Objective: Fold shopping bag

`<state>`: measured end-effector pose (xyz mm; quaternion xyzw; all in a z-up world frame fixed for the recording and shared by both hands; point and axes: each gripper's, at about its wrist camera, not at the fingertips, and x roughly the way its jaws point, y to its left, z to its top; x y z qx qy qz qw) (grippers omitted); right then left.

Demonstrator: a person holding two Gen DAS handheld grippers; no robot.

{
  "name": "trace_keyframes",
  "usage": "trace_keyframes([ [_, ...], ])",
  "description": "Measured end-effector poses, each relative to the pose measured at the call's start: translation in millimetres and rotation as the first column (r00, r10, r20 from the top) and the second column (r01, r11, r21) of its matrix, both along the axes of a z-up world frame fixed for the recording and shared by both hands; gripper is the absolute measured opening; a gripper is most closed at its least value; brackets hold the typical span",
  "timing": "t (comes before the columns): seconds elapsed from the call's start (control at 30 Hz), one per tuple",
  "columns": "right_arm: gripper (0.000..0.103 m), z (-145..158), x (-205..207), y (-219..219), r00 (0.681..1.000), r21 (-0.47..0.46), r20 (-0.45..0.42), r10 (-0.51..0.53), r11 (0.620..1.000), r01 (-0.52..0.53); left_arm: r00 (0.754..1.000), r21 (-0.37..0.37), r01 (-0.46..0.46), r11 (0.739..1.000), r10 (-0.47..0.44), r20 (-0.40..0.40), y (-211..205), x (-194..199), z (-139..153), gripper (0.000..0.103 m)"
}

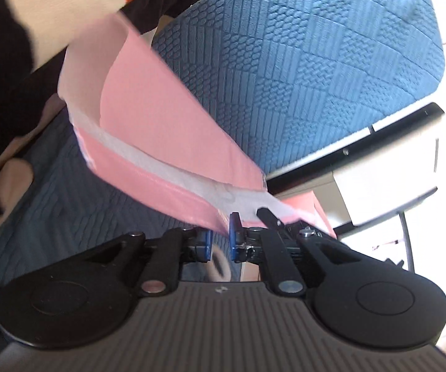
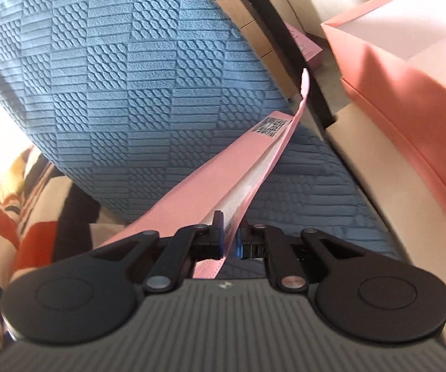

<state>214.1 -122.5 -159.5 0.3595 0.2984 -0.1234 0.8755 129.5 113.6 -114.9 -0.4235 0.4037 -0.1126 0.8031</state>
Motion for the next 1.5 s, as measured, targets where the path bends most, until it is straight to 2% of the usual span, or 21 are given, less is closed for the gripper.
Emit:
trace_keyframes([
  [0.23,0.006,-4,-12,-6,0.996,-0.038,-0.083,0.009,0.999,-0.012,0.996,0.136,0.011,0.991,-0.023,0.082,-17,-35,30,0.011],
  [0.33,0.005,1,-21,-14,0.997,-0.022,-0.067,0.024,0.999,-0.025,0.991,0.191,0.042,0.981,-0.065,0.118,-35,-27,43,0.011],
  [0.43,0.005,3,-28,-18,0.997,-0.007,-0.055,0.055,0.998,-0.055,0.981,0.224,0.137,0.965,-0.164,0.108,-60,-6,40,0.011],
  [0.53,0.005,5,-34,-22,0.997,0.019,-0.034,0.075,0.997,-0.074,0.961,0.267,0.247,0.932,-0.270,0.055,-94,21,18,0.011],
  [0.63,0.005,7,-39,-25,0.996,0.029,-0.030,0.082,0.996,-0.081,0.929,0.260,0.359,0.896,-0.370,-0.009,-118,34,-10,0.011],
  [0.77,0.004,6,-44,-29,0.996,0.056,-0.024,0.087,0.995,-0.085,0.889,0.344,0.445,0.826,-0.453,-0.064,-142,42,-31,0.011],
  [0.87,0.004,4,-46,-32,0.996,0.088,-0.026,0.083,0.993,-0.081,0.881,0.396,0.461,0.794,-0.461,-0.103,-144,55,-47,0.011],
  [0.93,0.004,3,-47,-33,0.996,0.087,-0.030,0.082,0.993,-0.079,0.885,0.405,0.458,0.791,-0.450,-0.122,-144,57,-55,0.011],
  [1.03,0.004,3,-49,-33,0.996,0.098,-0.033,0.078,0.992,-0.075,0.902,0.473,0.424,0.772,-0.407,-0.144,-144,60,-63,0.011],
  [1.13,0.004,4,-51,-34,0.997,0.090,-0.035,0.071,0.994,-0.068,0.916,0.491,0.395,0.777,-0.375,-0.143,-138,61,-66,0.011],
  [1.2,0.004,4,-51,-34,0.997,0.094,-0.040,0.067,0.994,-0.063,0.927,0.527,0.367,0.767,-0.349,-0.138,-135,61,-63,0.011],
  [1.3,0.004,2,-52,-33,0.996,0.099,-0.053,0.066,0.993,-0.060,0.939,0.542,0.339,0.769,-0.316,-0.139,-132,62,-66,0.011],
  [1.4,0.004,2,-51,-32,0.996,0.091,-0.053,0.070,0.994,-0.065,0.947,0.576,0.313,0.755,-0.294,-0.130,-129,63,-64,0.011],
  [1.5,0.004,4,-50,-29,0.995,0.053,-0.053,0.081,0.996,-0.078,0.959,0.577,0.276,0.769,-0.258,-0.115,-126,61,-61,0.011],
])
